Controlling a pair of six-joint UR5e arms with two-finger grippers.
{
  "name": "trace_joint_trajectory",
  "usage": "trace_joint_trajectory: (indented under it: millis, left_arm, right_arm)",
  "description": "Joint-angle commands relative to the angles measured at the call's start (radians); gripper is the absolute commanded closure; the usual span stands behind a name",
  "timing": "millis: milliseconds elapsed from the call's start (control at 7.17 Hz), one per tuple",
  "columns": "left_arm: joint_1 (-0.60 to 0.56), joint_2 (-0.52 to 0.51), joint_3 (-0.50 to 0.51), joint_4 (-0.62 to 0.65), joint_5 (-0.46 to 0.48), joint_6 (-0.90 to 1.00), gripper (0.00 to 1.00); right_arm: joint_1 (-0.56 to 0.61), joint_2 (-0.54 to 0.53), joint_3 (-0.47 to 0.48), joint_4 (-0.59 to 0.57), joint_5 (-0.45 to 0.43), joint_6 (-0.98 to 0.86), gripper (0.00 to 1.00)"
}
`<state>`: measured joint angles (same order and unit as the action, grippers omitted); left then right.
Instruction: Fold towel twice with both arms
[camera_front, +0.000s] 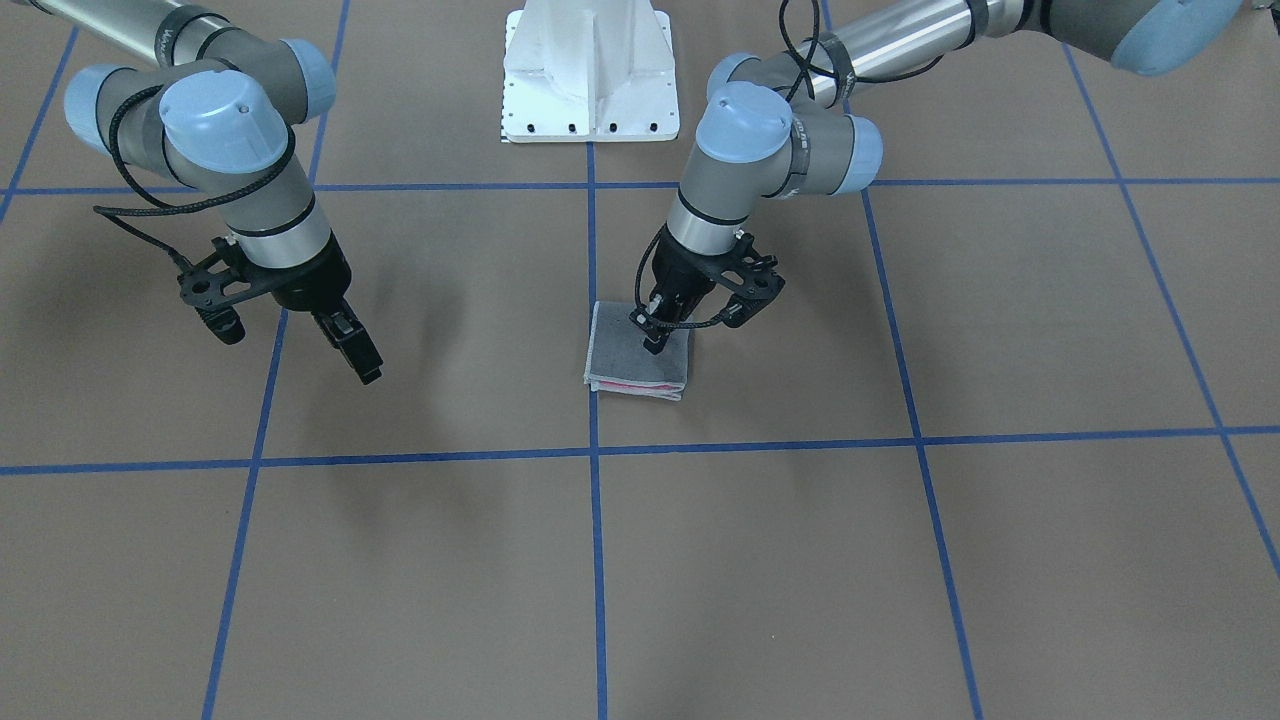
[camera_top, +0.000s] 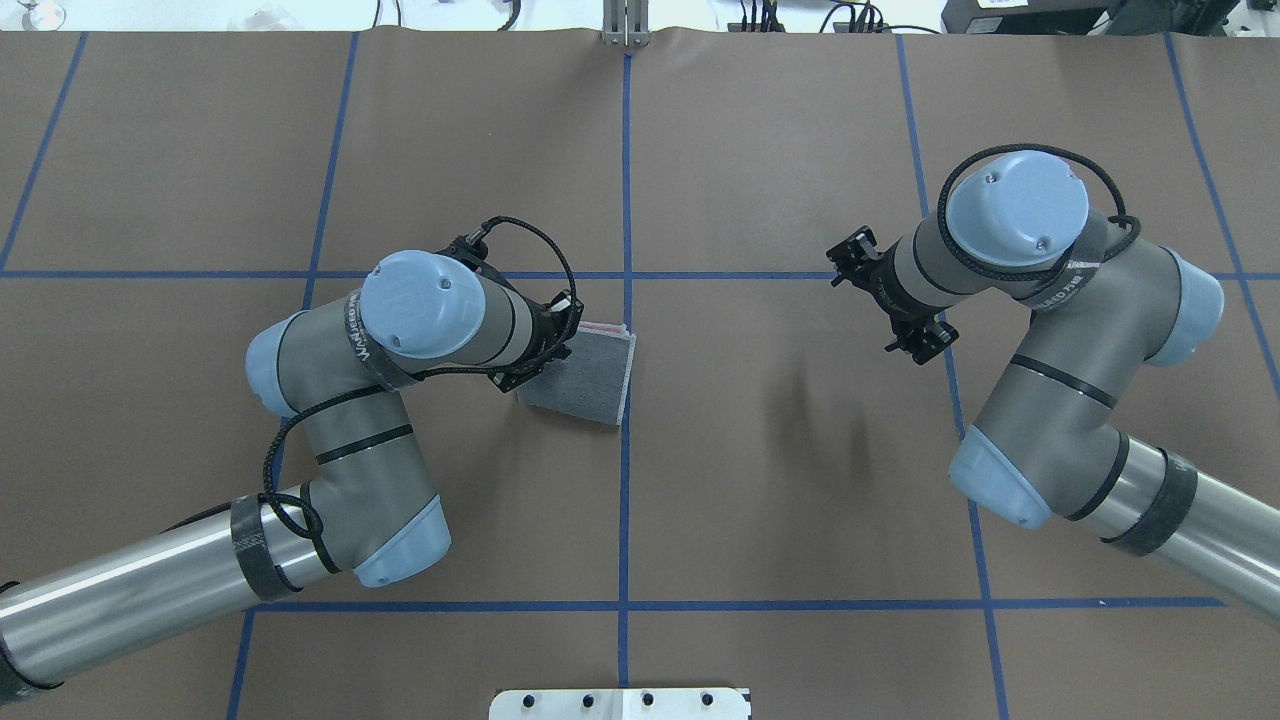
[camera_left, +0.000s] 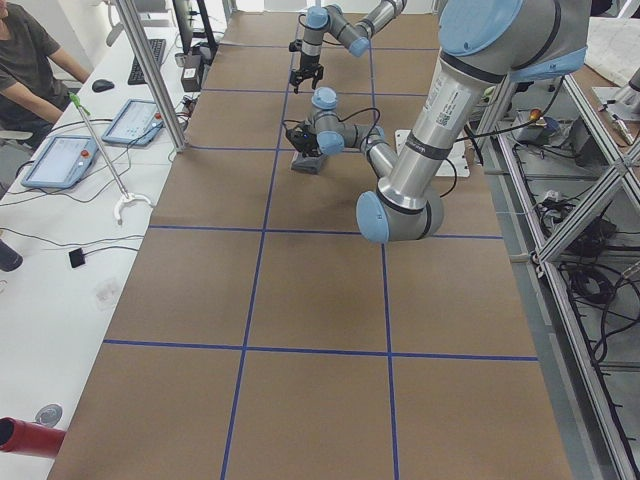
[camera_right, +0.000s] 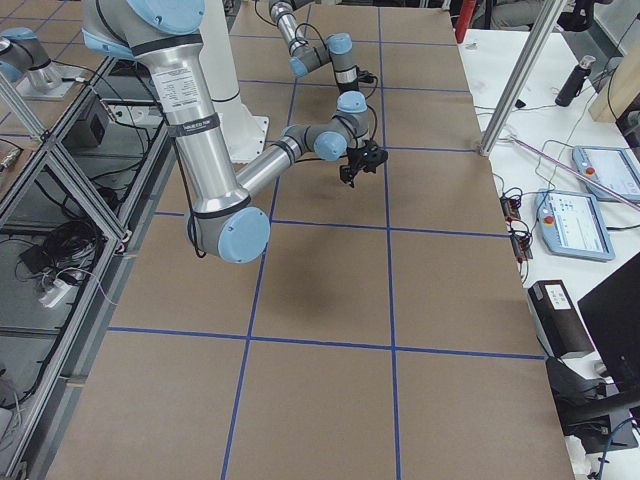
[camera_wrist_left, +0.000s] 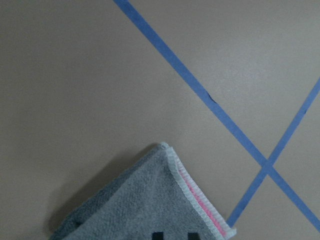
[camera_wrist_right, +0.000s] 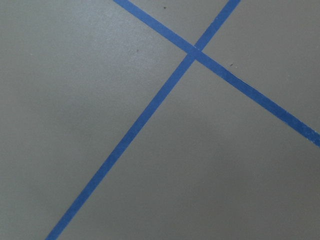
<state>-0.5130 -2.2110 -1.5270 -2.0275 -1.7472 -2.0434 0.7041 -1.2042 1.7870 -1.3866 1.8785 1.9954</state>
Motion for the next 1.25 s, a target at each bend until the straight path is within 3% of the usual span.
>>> trace_joint_trajectory:
  millis: [0,279,697,1115]
  left_arm:
    - [-0.004,0.011,-0.007,0.007,-0.064,0.000,1.00]
    - [-0.002,0.078,-0.047,0.007,-0.071,0.000,1.00]
    - [-0.002,0.096,-0.065,0.013,-0.101,-0.001,1.00]
    - [-0.002,0.201,-0.151,0.013,-0.126,0.000,1.00]
  right_arm:
    - [0.000,-0.002,0.003,0.000,0.001,0.003,0.00]
    - [-0.001,-0.003,0.002,0.000,-0.001,0.005,0.00]
    - [-0.003,-0.006,-0.001,0.000,-0.002,0.005,0.00]
    - [-0.005,-0.008,-0.006,0.001,-0.002,0.005,0.00]
